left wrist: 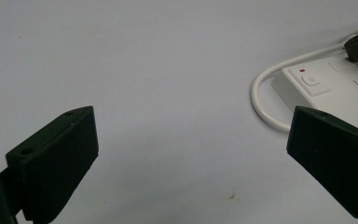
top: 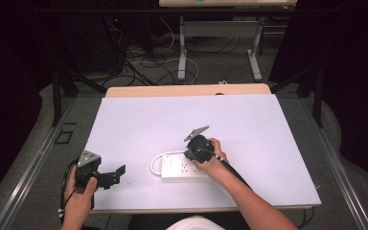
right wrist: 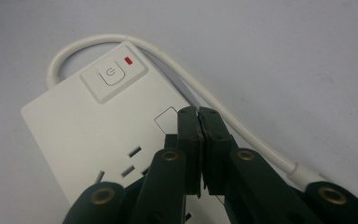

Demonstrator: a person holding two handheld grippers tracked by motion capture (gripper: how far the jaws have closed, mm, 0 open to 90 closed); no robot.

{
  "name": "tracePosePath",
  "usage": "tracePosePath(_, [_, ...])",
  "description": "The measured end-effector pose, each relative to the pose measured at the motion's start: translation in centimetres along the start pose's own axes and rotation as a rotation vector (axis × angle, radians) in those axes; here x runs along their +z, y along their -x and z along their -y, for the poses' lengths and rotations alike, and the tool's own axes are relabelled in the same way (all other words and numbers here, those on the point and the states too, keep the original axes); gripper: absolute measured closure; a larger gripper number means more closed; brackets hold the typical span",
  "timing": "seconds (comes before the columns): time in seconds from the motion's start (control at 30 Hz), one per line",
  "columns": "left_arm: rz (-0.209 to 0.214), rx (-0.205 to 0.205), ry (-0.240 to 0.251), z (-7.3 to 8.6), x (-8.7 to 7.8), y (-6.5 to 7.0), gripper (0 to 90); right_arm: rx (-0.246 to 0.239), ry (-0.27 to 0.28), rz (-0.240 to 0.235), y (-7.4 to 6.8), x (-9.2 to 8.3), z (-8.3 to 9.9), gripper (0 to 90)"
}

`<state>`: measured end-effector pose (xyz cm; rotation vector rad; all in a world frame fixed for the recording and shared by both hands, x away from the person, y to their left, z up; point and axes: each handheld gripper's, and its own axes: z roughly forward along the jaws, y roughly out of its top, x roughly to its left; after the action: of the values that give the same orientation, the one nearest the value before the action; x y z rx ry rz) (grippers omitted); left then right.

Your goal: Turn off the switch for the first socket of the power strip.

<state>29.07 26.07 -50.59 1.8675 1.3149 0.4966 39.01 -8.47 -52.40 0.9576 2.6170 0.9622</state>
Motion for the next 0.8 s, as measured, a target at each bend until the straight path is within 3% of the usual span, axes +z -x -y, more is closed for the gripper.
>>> tracePosePath(0.27, [0.000, -0.001, 0.001, 0.00, 0.00, 0.01, 1.8, 0.009, 0.019, -0.002, -0.04, 0.07, 0.14, 89.8])
tracePosePath(0.3, [0.000, 0.000, 0.000, 0.00, -0.01, 0.00, 1.8, 0.014, 0.000, -0.007, -0.07, -0.04, 0.12, 89.9])
tracePosePath(0.4, [0.000, -0.001, 0.001, 0.00, -0.01, 0.01, 1.8, -0.001, 0.006, -0.011, 0.06, -0.02, 0.12, 90.0])
tracePosePath(0.5, [0.000, -0.001, 0.001, 0.00, -0.02, 0.01, 1.7, 0.029, -0.001, -0.011, -0.05, -0.08, 0.12, 90.0])
tracePosePath(0.57, [0.000, -0.002, 0.002, 0.00, -0.02, 0.00, 1.8, 0.013, 0.006, -0.013, 0.09, -0.04, 0.14, 90.0])
tracePosePath(0.63, [0.000, -0.001, 0.002, 0.00, -0.03, 0.00, 1.7, 0.033, 0.016, -0.010, -0.03, 0.02, 0.23, 90.0])
tracePosePath(0.8, [-0.001, 0.000, 0.001, 0.00, -0.02, 0.01, 1.8, 0.027, -0.003, -0.018, 0.17, 0.12, 0.36, 90.0])
